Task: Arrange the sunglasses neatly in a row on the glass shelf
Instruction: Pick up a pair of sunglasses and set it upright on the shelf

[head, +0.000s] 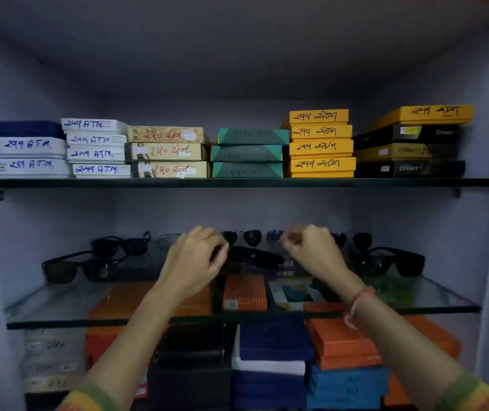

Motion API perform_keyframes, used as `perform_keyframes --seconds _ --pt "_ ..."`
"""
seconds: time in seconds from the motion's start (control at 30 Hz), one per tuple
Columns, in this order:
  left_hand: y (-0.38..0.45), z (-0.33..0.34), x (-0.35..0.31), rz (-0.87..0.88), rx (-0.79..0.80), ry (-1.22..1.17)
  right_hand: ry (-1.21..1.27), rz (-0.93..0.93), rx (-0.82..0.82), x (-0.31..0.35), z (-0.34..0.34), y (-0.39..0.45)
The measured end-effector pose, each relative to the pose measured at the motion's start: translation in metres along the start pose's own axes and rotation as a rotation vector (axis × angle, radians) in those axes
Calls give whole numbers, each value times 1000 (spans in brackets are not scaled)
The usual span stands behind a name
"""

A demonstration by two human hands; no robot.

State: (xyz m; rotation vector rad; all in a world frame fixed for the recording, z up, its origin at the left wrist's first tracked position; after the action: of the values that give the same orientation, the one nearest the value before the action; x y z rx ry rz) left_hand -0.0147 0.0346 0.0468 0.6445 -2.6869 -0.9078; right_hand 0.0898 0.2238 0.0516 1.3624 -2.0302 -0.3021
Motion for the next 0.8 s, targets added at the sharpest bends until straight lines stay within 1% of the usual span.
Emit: perform_keyframes --seconds 0.07,0.13,0.2,0.3,0.37,0.43,0.5,0.6,0.67,0.73,0.8 --pt "14 14 2 -42 91 -27 95 159 198 -20 21 18" --pt "31 28 2 -94 176 -50 165 226 393 -35 43 41" --pt "46 37 5 -142 222 -81 208 251 548 -40 62 58" --pt "61 45 12 -219 256 -121 231 283 678 -47 81 74" --pt "67 49 14 -253 287 -156 298 308 731 -50 86 75" --pt "71 53 14 -261 302 -192 405 289 725 -53 85 73" --pt "74 54 13 -265 290 -220 451 214 639 -55 74 70" --pt "78 52 8 -302 308 -296 407 60 442 -52 43 63" --pt "81 52 2 -307 349 -376 374 -27 361 -49 21 57" --pt "83 51 -4 -302 384 -476 330 -59 275 -50 0 51" --pt "85 50 -11 -307 384 -578 303 -47 227 -54 -16 45"
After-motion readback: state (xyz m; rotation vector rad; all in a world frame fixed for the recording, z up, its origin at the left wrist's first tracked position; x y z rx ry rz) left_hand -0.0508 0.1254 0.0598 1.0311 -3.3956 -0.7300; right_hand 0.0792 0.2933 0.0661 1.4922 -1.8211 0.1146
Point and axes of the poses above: each hand's wrist, its own y-axis towards the middle knuckle, its own z-axis out of the palm, x = y × z, the point moved 6 cm from there along y, towards the middle knuckle, and after that the axes turned 13 degrees about x, right-handed, at the moved point
